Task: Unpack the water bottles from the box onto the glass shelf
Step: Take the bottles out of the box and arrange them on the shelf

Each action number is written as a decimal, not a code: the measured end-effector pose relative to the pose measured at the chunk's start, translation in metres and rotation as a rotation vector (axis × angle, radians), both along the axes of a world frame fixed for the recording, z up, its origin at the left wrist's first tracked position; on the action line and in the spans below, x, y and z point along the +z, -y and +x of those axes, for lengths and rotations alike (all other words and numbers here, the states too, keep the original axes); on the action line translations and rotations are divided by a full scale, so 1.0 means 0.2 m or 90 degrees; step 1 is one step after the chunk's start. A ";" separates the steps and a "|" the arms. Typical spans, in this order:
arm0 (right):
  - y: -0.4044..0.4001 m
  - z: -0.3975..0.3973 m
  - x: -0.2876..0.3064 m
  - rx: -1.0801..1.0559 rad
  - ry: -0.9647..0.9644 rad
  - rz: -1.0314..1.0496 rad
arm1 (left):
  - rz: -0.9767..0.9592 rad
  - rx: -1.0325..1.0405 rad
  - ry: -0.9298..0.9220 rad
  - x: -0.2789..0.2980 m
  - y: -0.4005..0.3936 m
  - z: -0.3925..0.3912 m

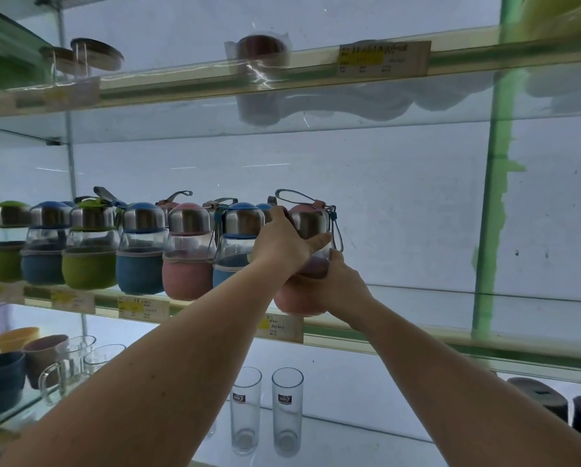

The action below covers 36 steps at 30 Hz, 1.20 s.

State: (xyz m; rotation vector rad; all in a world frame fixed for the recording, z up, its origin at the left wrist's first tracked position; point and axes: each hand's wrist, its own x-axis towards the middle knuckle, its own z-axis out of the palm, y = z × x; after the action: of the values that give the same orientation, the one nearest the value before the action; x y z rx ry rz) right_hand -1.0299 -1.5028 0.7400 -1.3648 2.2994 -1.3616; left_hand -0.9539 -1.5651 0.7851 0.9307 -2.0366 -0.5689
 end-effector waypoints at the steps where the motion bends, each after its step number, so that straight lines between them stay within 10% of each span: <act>1: 0.00 0.01 0.00 -0.002 -0.008 0.003 | 0.004 -0.015 0.000 0.00 0.00 0.01; 31: 0.15 0.08 -0.03 -0.144 -0.088 -0.127 | -0.037 0.023 -0.031 -0.16 0.28 0.48; 36: 0.12 0.32 0.05 -0.214 -0.386 -0.271 | -0.144 0.140 -0.056 -0.14 0.39 0.60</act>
State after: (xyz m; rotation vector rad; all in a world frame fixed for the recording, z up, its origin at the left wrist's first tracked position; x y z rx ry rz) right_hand -0.9658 -1.5274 0.7496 -1.7741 2.8378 -1.8226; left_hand -0.8333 -1.6433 0.7578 0.9581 -1.8460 -0.2497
